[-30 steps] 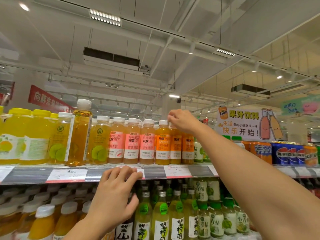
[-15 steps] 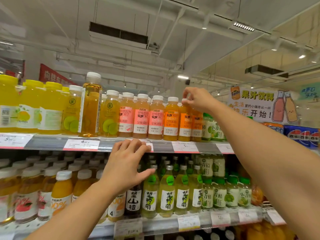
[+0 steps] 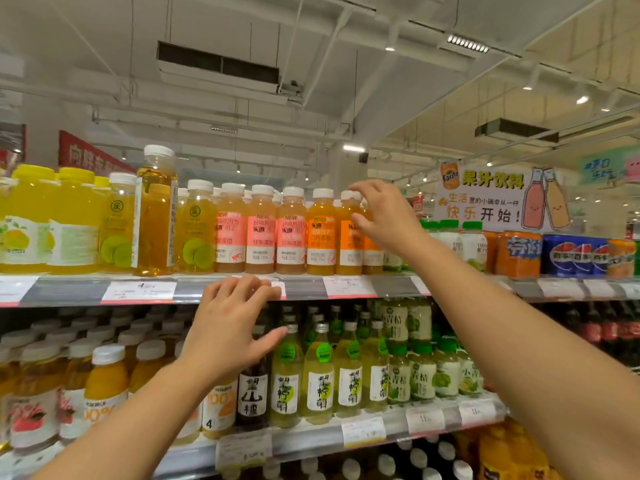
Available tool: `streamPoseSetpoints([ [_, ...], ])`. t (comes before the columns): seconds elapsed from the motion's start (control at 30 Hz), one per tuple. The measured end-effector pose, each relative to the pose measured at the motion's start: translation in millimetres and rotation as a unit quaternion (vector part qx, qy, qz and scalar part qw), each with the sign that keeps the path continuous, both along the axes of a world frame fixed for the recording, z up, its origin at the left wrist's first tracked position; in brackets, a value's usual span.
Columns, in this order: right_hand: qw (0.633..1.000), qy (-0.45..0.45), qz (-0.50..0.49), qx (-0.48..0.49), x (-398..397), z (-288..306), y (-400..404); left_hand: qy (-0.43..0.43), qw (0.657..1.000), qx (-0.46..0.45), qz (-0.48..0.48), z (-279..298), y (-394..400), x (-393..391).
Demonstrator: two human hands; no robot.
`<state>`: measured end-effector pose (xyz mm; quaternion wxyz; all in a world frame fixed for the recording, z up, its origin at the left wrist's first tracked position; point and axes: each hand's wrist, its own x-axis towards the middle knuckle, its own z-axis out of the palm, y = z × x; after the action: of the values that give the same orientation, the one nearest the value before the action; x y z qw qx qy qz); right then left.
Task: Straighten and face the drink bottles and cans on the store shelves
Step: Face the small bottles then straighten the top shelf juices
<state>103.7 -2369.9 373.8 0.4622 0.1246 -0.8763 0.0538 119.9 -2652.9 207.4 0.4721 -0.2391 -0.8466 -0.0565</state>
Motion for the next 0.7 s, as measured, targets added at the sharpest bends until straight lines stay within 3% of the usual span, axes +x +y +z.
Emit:
streamPoseSetpoints([
  [0.1,0.996,0.057,0.065,-0.028,34,-50,-8,-0.007,1.000,-0.009,0.009,2,0,3],
  [0.4,0.954,-0.166,0.223,-0.113,129,-218,-23,-0.057,0.997,-0.011,0.043,-13,13,21],
  [0.57,0.899,-0.287,0.261,-0.204,168,-290,-19,-0.121,0.987,0.068,-0.078,-80,0,83],
  [0.7,0.867,-0.348,0.271,-0.230,176,-346,-28,-0.220,0.967,0.122,-0.046,-157,-18,148],
])
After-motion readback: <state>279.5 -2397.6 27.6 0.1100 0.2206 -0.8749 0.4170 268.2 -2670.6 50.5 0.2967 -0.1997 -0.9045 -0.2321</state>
